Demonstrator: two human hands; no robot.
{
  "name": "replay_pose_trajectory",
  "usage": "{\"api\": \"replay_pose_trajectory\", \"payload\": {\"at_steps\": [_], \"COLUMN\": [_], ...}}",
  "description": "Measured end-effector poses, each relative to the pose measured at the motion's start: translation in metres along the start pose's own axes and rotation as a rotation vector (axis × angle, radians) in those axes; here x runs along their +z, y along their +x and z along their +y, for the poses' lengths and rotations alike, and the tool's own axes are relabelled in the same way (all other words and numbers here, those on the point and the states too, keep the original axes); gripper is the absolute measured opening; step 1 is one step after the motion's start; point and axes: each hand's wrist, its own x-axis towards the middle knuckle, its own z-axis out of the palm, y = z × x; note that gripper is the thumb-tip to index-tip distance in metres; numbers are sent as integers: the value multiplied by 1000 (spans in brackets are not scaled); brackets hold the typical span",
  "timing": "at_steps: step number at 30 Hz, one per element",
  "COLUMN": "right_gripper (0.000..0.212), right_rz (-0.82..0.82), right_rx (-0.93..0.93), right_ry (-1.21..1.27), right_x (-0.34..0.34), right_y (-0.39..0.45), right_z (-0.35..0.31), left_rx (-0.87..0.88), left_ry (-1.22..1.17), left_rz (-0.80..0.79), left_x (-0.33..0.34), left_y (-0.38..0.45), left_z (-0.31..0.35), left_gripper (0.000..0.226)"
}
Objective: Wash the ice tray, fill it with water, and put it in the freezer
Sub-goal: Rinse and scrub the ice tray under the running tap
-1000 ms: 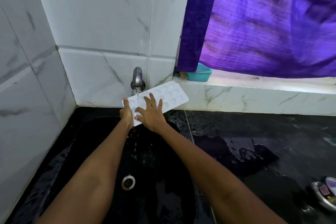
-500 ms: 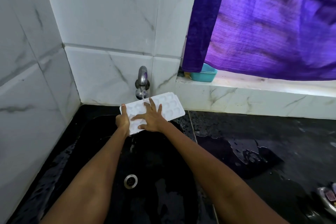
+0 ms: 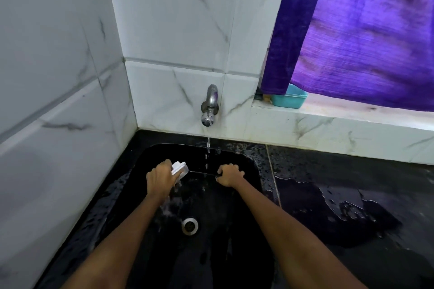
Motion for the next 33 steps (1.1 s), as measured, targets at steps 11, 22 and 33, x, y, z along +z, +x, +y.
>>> {"api": "replay_pose_trajectory", "payload": {"at_steps": [11, 22, 33], "right_gripper": [68, 46, 62], "right_rz": [-442, -41, 7], "right_rx": [152, 141, 62], "right_ry": [941, 1411, 939], "right_x": [38, 47, 21], "right_y": [-22, -12, -5], "right_z": [-64, -79, -33], "left_rx": [-883, -699, -449], "left_ry": [-945, -1231, -680], "left_rz": [179, -853, -256], "left_x": [-15, 2, 19], "left_y": [-16, -24, 13], "left_z": [-23, -67, 20], "left_gripper": [62, 61, 55]}}
